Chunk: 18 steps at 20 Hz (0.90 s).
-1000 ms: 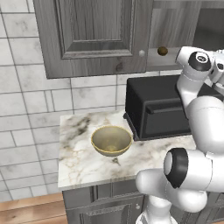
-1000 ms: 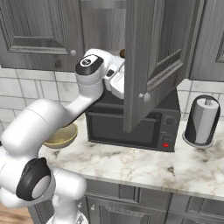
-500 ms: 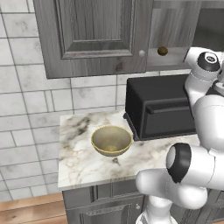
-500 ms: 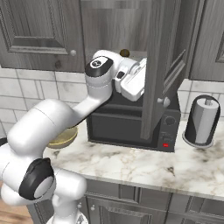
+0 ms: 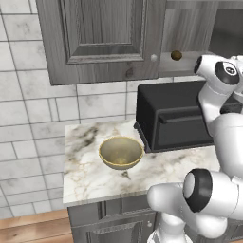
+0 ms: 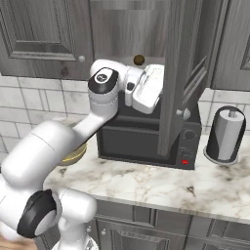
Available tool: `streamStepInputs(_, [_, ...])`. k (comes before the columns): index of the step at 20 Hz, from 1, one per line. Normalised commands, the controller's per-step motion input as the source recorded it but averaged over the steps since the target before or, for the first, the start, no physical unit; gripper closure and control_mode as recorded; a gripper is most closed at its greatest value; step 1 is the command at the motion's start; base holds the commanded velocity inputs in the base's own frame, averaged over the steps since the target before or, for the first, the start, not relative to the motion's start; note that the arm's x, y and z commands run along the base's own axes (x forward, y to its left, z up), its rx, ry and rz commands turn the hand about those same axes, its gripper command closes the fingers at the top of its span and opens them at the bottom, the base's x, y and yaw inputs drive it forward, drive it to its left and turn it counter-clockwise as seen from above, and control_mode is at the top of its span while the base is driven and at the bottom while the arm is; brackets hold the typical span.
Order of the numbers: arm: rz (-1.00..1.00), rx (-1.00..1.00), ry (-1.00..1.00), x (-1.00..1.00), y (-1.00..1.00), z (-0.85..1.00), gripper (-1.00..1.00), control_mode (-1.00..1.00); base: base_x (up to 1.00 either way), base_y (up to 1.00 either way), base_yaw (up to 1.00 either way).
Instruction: Open the cabinet. Pick the mango and kiwi from the cabinet and place them into the bowl. Then close the cabinet.
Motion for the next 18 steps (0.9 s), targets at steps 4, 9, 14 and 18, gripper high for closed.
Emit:
streamStepInputs(4, [0.49, 0.00, 0.00, 0.25, 0.49, 0.00, 1.00, -1.00, 0.00, 0.00, 0.00])
streamStepInputs(9, [0.50, 0.00, 0.00, 0.27, 0.57, 0.00, 1.00, -1.00, 0.00, 0.00, 0.00])
streamStepInputs(14, [0.49, 0.00, 0.00, 0.28, 0.54, 0.00, 1.00, -1.00, 0.00, 0.00, 0.00])
streamStepInputs(18, [0.48, -0.04, 0.00, 0.20, 0.57, 0.00, 1.00, -1.00, 0.00, 0.00, 0.00])
